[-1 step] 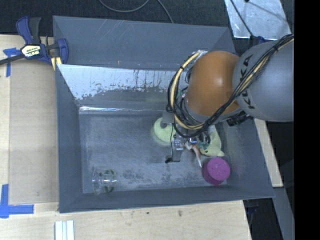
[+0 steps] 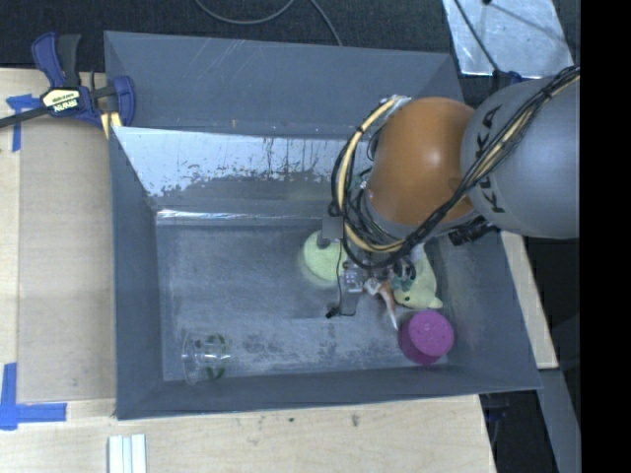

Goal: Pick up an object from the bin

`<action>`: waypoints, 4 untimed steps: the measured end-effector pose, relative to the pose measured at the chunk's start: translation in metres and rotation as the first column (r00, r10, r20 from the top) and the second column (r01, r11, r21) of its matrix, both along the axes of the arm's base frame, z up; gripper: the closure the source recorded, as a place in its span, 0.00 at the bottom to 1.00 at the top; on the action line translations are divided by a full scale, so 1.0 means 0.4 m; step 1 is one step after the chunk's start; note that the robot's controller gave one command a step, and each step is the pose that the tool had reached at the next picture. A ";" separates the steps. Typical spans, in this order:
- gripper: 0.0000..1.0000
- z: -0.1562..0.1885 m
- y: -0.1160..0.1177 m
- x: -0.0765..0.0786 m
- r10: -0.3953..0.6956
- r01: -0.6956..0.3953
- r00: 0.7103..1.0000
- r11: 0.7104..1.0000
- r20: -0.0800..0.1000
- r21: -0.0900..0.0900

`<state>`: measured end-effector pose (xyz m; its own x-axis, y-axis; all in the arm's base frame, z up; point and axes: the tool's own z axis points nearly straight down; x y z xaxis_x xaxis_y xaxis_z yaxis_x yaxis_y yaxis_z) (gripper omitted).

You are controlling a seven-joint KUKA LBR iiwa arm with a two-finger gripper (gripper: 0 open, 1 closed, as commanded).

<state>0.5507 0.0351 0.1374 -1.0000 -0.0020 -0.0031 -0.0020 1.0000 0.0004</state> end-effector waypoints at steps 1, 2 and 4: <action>0.00 -0.087 -0.069 0.086 -0.251 0.251 0.968 0.968 0.008 0.004; 0.00 -0.104 -0.092 0.124 -0.353 0.353 0.936 0.936 -0.003 -0.002; 0.00 -0.147 -0.070 0.132 -0.539 0.539 0.842 0.842 0.001 0.002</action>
Offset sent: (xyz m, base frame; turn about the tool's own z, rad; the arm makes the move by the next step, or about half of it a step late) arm 0.0629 -0.0301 0.0039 -0.1117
